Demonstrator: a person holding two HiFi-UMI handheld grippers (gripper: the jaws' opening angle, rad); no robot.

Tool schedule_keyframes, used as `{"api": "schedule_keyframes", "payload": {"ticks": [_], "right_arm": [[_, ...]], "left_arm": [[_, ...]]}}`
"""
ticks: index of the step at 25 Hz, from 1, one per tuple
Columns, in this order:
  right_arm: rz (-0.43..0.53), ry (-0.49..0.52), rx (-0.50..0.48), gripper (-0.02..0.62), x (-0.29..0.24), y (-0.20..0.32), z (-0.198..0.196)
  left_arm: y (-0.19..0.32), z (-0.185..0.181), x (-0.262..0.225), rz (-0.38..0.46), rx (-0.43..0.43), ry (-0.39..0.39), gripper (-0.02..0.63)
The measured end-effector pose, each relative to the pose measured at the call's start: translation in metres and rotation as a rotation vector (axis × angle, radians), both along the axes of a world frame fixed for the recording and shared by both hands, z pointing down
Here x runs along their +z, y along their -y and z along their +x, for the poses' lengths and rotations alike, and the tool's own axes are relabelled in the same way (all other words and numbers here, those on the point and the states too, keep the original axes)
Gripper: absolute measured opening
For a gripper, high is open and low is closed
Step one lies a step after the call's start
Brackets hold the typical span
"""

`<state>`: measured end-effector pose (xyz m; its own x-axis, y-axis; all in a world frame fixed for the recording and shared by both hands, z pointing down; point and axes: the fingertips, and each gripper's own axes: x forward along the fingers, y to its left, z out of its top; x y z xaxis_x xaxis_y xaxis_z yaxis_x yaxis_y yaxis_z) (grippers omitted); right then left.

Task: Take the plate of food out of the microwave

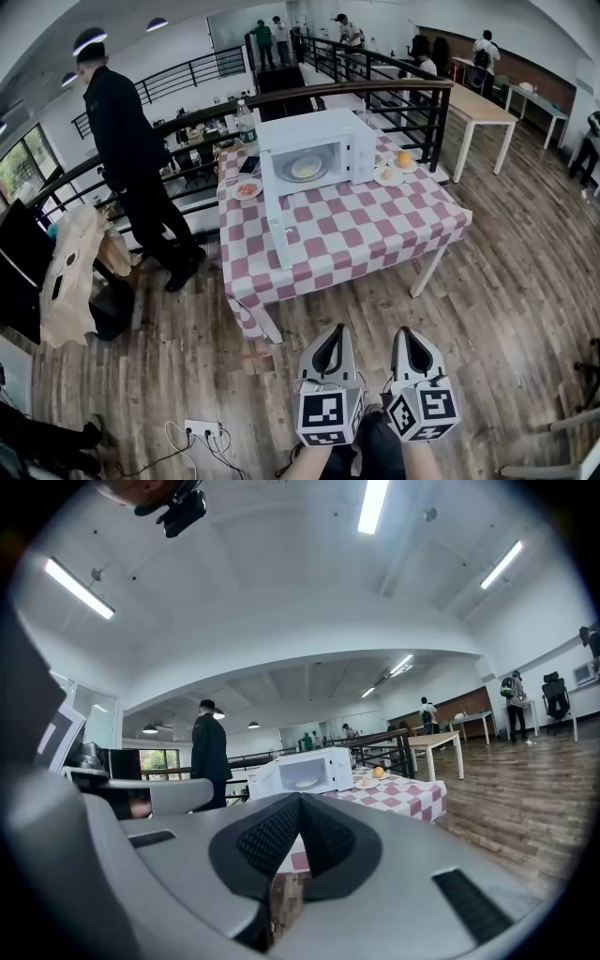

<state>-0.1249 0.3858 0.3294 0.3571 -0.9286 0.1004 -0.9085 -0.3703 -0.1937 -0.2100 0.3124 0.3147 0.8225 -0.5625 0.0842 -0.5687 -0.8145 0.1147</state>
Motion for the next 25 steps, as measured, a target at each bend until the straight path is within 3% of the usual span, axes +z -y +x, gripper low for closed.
{"api": "schedule_keyframes", "payload": {"ticks": [11, 25], "right_arm": [[-0.007, 0.020, -0.063, -0.008, 0.009, 0.056, 0.039], [0.004, 0.011, -0.176, -0.008, -0.005, 0.143, 0.136]], "left_arm": [[0.049, 0.036, 0.009, -0.013, -0.057, 0.014, 0.010], [0.129, 0.121, 0.001, -0.011, -0.184, 0.010, 0.010]]}}
